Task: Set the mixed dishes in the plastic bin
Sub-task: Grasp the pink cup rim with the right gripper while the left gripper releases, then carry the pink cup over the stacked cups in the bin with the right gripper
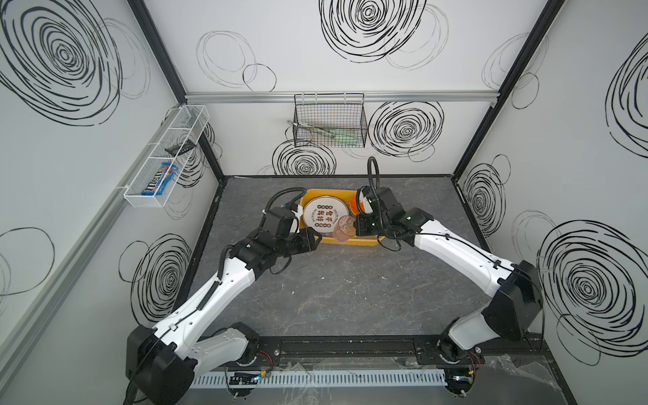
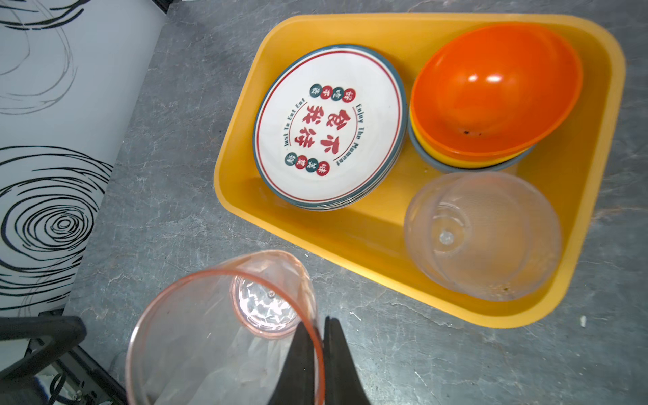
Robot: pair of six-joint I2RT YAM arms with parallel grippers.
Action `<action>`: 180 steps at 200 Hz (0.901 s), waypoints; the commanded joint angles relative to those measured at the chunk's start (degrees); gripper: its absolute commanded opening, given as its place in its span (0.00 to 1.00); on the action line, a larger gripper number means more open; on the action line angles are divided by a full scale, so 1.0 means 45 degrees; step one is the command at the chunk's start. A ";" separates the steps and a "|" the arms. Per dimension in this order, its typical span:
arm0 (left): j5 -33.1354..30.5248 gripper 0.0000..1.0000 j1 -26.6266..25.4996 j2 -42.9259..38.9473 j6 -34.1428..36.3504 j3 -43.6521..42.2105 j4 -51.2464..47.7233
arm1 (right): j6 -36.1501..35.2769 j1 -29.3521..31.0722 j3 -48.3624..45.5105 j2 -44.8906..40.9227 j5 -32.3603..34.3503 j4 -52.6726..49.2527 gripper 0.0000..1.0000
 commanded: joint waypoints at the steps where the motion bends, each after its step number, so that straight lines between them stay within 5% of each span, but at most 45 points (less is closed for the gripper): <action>1: 0.0684 0.50 0.0046 -0.0180 -0.0180 -0.0189 0.1034 | -0.0183 -0.0550 -0.0082 -0.0682 0.0016 -0.0275 0.08; 180: 0.1146 0.53 -0.0420 0.0376 -0.0530 -0.0572 0.1783 | -0.0479 -0.4170 -0.0713 -0.0662 -0.0895 -0.0142 0.08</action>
